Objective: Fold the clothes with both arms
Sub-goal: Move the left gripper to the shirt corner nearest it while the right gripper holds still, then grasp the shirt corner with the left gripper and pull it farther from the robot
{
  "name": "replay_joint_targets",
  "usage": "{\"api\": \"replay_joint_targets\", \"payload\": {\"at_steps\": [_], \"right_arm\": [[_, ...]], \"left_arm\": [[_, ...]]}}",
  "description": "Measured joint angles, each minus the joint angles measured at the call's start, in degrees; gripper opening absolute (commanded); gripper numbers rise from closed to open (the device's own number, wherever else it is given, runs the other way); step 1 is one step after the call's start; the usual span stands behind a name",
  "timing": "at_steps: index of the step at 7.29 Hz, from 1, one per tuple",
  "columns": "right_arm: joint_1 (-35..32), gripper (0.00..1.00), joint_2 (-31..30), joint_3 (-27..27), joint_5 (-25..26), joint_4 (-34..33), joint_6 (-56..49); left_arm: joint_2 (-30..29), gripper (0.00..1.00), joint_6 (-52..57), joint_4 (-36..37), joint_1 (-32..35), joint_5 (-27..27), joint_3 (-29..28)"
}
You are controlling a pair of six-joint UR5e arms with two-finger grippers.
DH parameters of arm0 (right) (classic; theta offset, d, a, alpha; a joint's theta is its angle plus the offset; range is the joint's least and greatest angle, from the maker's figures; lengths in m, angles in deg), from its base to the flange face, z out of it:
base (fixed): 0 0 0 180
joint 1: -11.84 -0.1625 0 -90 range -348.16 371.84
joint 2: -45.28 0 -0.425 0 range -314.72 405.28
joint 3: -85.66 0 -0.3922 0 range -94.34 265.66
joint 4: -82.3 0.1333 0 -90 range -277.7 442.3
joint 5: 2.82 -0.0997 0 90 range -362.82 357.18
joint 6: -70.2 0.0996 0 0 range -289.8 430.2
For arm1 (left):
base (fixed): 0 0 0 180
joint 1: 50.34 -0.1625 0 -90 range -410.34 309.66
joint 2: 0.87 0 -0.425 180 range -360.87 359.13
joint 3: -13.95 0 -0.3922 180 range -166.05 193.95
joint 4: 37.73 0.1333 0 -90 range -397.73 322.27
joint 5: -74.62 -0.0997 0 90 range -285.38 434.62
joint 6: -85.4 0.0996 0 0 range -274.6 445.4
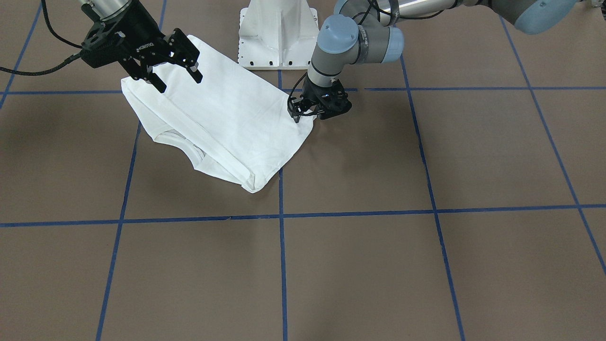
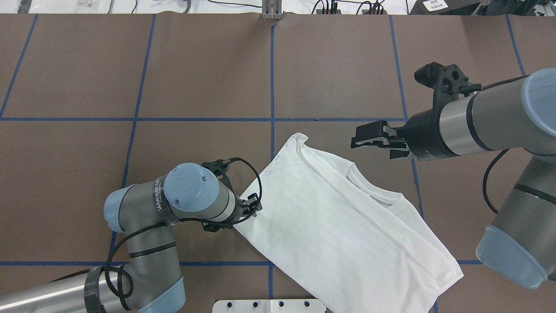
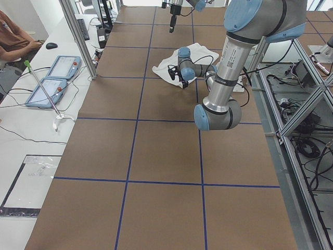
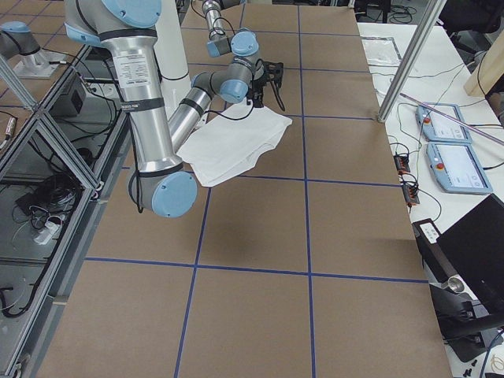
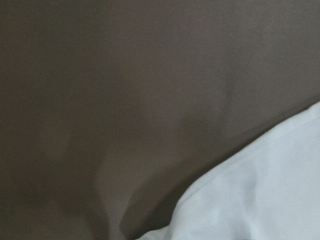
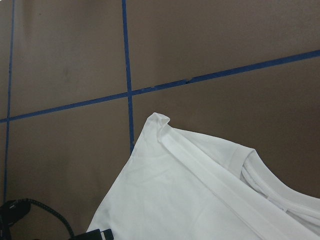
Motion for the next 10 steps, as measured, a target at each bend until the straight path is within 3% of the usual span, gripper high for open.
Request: {"api": "replay_joint_targets", "payload": {"at_steps": [1, 2, 6, 10], "right_arm": [[-0.07, 1.00, -0.03, 0.00, 0.00, 0.00, -0.02], [-0.10, 1.00, -0.03, 0.00, 0.00, -0.03, -0.03], [-0.37, 1.00, -0.04, 0.00, 0.25, -0.06, -0.03], [-1.48, 1.00, -0.40, -0.02, 0.93, -0.08, 0.02]], "left_arm": [[0.00, 0.04, 0.03, -0.05, -0.02, 0.00, 0.05], [0.03, 0.00, 0.04, -0.07, -0.03, 0.00, 0.19], [0.15, 0.00, -0.37, -0.09, 1.34, 0.11, 2.92], [0.11, 0.00, 4.22, -0.16, 9.73, 0.01, 1.26]]}}
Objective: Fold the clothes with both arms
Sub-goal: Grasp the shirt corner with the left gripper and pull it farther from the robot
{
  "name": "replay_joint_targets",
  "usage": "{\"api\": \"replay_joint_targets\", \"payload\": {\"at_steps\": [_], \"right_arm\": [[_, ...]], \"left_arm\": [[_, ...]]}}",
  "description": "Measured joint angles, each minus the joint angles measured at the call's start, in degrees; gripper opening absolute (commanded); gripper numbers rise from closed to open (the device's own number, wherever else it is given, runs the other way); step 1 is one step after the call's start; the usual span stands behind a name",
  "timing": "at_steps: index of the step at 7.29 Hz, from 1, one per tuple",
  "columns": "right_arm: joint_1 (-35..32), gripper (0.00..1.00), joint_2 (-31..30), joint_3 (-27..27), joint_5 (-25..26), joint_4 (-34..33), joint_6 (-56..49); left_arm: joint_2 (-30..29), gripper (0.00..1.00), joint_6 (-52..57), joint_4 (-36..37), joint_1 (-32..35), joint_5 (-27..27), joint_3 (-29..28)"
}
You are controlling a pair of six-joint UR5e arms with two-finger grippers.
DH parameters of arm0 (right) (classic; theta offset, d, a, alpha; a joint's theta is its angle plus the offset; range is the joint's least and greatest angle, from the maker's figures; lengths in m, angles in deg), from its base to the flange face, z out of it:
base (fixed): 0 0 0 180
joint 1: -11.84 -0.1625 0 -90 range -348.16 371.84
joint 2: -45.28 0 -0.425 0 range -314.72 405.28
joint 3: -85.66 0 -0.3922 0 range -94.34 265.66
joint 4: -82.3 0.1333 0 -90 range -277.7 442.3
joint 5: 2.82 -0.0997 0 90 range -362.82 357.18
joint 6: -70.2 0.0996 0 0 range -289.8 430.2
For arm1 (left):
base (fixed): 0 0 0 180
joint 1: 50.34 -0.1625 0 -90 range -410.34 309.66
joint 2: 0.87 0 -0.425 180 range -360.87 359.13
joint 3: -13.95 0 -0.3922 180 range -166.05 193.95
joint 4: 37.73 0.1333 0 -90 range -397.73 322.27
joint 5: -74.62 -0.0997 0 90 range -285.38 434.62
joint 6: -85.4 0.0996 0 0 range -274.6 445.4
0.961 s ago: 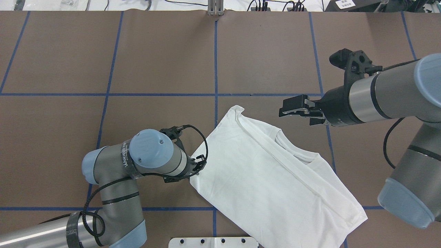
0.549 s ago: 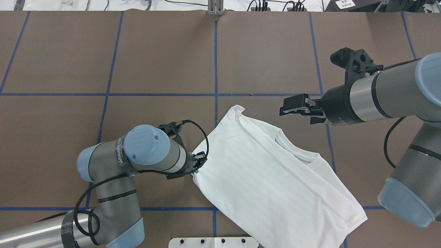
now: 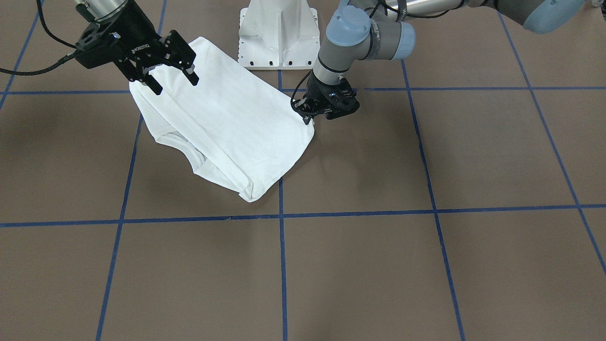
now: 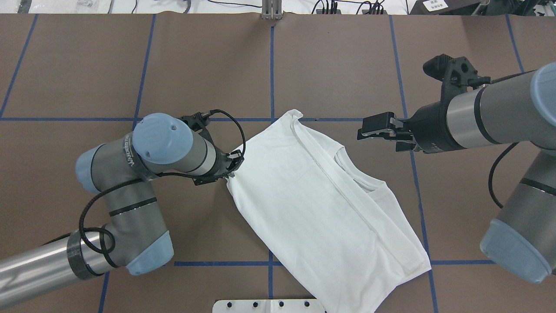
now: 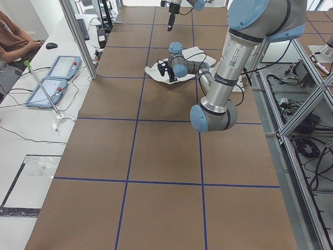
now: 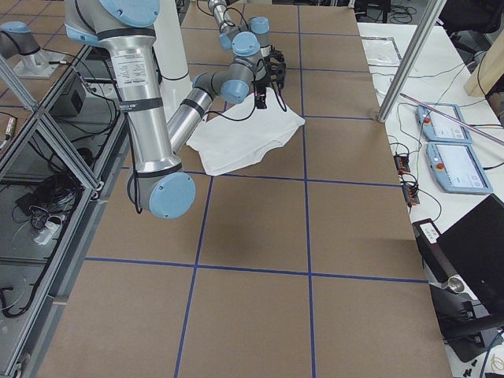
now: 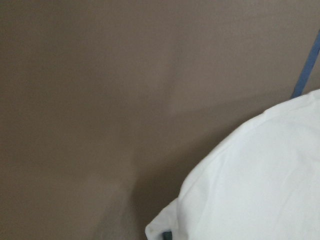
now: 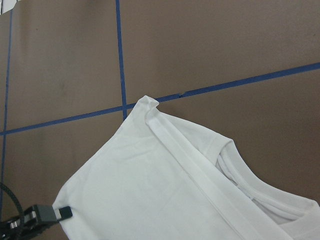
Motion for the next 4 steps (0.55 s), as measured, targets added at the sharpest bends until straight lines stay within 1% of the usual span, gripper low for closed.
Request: {"api": "replay_joint_targets", "payload": {"at_steps": [1, 2, 3, 4], "right_arm": [[-0.03, 1.00, -0.04, -0.04, 0.65, -0.04, 0.02], [-0.05, 1.00, -0.07, -0.08, 1.10, -0.06, 0.03], [-0.06, 1.00, -0.06, -0.27, 1.45, -0.07, 0.03], [-0.04, 1.00, 0.05, -0.69, 1.71, -0.05, 0.03]], "left_arm": [[-0.24, 0.00, 2.53, -0.62, 2.51, 0.00, -1.82], [-0.82, 0.00, 4.94, -2.72, 4.90, 0.00, -4.73], [-2.22, 0.00, 6.75, -6.16, 7.02, -0.06, -9.32], [-4.77, 0.00, 8.34, -10.10, 8.50, -1.00, -15.41]]}}
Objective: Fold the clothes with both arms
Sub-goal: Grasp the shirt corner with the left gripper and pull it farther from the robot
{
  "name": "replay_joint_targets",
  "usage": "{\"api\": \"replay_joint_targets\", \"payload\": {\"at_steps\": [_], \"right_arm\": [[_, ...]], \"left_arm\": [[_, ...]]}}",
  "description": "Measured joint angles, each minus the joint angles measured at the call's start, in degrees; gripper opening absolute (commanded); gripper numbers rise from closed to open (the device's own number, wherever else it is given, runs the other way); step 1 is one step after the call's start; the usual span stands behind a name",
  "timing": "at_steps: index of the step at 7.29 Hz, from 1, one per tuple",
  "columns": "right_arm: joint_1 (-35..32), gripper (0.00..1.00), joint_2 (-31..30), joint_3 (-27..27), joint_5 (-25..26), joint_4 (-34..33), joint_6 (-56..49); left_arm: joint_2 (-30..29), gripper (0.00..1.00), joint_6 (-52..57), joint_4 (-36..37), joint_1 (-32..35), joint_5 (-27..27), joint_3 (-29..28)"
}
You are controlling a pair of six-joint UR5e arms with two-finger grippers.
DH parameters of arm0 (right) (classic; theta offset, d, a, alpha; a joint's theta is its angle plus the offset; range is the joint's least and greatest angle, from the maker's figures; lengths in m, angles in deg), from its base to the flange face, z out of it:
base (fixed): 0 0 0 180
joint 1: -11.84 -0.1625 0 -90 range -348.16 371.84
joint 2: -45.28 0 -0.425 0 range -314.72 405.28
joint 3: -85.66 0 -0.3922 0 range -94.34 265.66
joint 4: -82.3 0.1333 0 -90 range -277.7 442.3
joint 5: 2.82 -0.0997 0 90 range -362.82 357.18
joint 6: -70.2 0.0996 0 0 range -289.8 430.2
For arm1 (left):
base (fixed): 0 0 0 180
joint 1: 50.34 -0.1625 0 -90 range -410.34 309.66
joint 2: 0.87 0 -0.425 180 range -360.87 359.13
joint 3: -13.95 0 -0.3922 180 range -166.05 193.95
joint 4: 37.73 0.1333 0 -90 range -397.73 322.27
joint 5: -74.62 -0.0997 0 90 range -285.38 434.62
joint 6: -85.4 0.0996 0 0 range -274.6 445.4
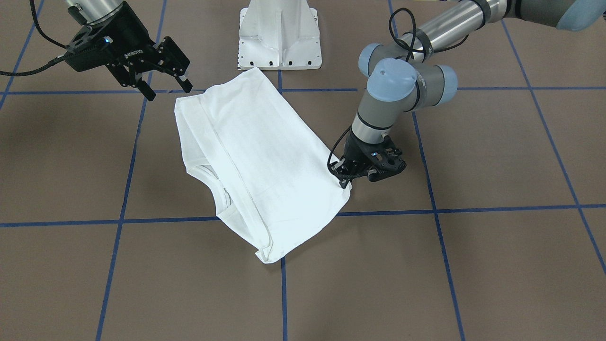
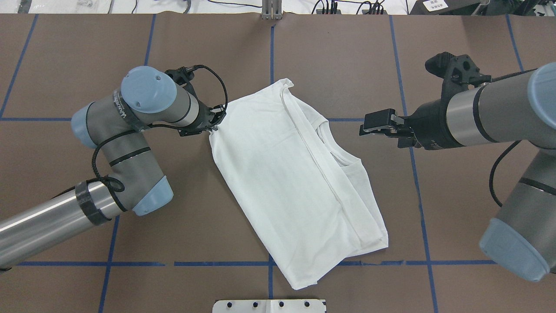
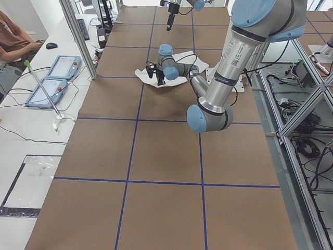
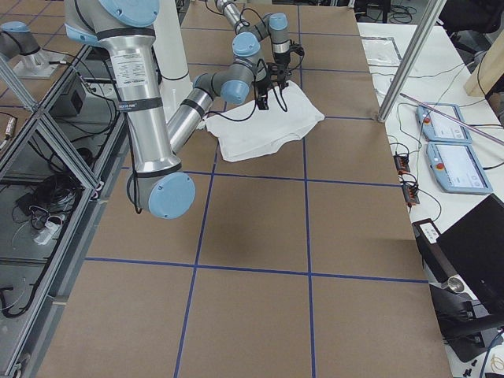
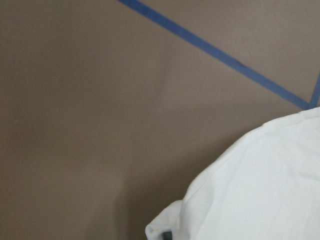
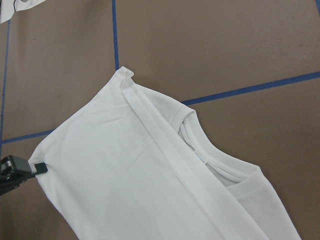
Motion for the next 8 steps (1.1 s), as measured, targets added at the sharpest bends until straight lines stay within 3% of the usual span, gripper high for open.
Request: {"api": "replay_joint_targets", "payload": {"at_steps": [3, 6, 8], "right_arm": [[0.07, 1.00, 0.31, -0.71, 0.19, 0.12, 0.11], [0.11, 1.00, 0.39, -0.72, 0.12, 0.16, 0.03], [0.10, 1.00, 0.39, -0.72, 0.37, 0.14, 0.00]], "left_arm": [[-8.17, 0.00, 4.50, -9.11, 2.84, -4.30, -14.79], [-13.20, 0.00, 8.40, -22.99, 3.88, -10.08, -27.57], [-14.08, 0.99, 10.28, -25.22, 4.03, -11.82, -29.59]]}}
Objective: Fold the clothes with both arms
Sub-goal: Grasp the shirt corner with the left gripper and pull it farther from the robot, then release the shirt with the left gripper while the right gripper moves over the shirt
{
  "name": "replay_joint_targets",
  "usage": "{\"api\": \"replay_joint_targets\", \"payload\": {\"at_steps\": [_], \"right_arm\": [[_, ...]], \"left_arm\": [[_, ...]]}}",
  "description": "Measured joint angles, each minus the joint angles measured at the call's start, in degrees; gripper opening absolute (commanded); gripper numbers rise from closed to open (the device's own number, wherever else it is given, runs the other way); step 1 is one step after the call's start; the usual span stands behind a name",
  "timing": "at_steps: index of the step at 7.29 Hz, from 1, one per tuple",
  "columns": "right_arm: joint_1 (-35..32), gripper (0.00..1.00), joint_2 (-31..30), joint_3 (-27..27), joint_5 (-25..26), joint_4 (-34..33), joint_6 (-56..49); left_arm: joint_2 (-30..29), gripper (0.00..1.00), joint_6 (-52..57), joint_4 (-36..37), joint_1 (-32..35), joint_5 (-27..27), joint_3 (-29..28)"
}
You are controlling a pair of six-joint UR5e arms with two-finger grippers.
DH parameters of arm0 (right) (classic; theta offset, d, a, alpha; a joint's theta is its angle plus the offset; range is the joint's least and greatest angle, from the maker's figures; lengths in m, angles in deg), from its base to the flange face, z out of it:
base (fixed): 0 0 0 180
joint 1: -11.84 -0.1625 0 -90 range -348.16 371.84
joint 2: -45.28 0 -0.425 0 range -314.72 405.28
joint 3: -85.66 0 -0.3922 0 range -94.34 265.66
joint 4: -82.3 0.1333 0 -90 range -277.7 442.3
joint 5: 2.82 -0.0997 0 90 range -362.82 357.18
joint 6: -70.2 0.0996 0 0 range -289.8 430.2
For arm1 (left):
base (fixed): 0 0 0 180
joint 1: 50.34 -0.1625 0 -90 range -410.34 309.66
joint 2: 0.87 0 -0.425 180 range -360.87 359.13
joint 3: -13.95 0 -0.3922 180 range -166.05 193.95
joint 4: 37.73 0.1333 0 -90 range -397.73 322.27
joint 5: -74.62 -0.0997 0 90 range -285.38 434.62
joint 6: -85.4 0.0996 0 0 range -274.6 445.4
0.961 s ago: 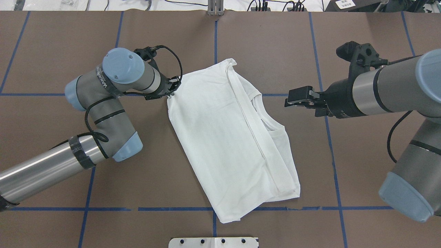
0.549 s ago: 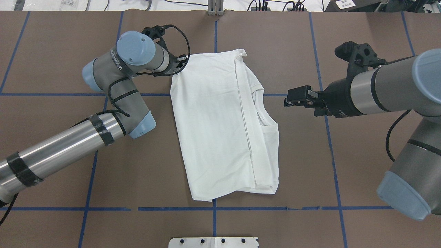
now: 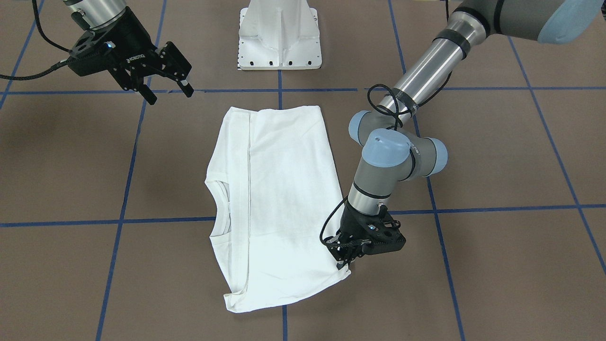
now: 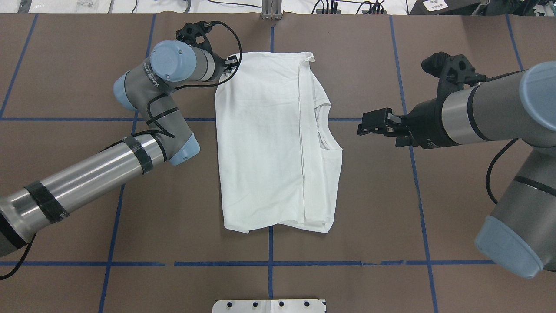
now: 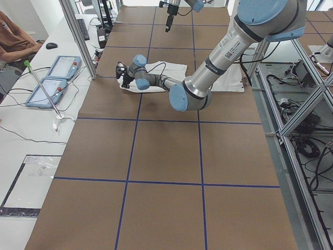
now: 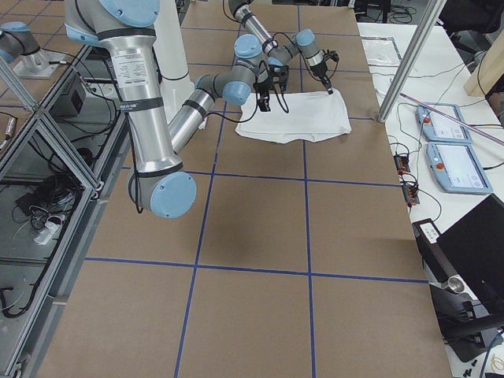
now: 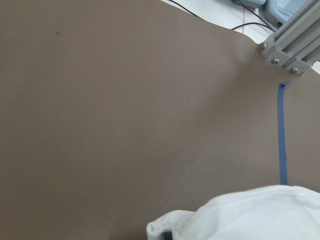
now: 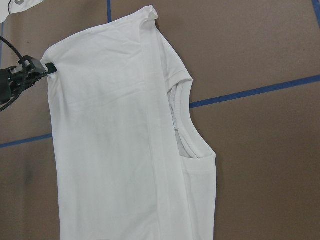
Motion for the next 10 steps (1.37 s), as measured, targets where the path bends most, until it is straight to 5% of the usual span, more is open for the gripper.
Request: {"api": "replay_joint_targets", "payload": {"at_steps": [4, 7, 8, 10], "right_arm": [[0.23, 1.00, 0.00, -0.68, 2.46, -0.35, 0.00], [0.65, 1.00, 3.39, -4.75, 4.51, -1.45, -0.19], [0.90, 1.00, 6.13, -6.95, 4.73, -4.04, -1.06], [1.89, 1.00, 12.31, -9.70, 7.74, -15.00, -7.57]], "left_arm": [[-1.18, 1.00, 1.49, -1.49, 1.46, -0.24, -0.94], [-0.76, 1.00, 4.77, -0.07, 6.93, 5.89, 0.63], [0.69, 1.00, 5.53, 2.87, 7.92, 9.01, 3.92], [8.51, 1.00, 7.44, 12.36, 8.44, 13.56, 20.20]]}}
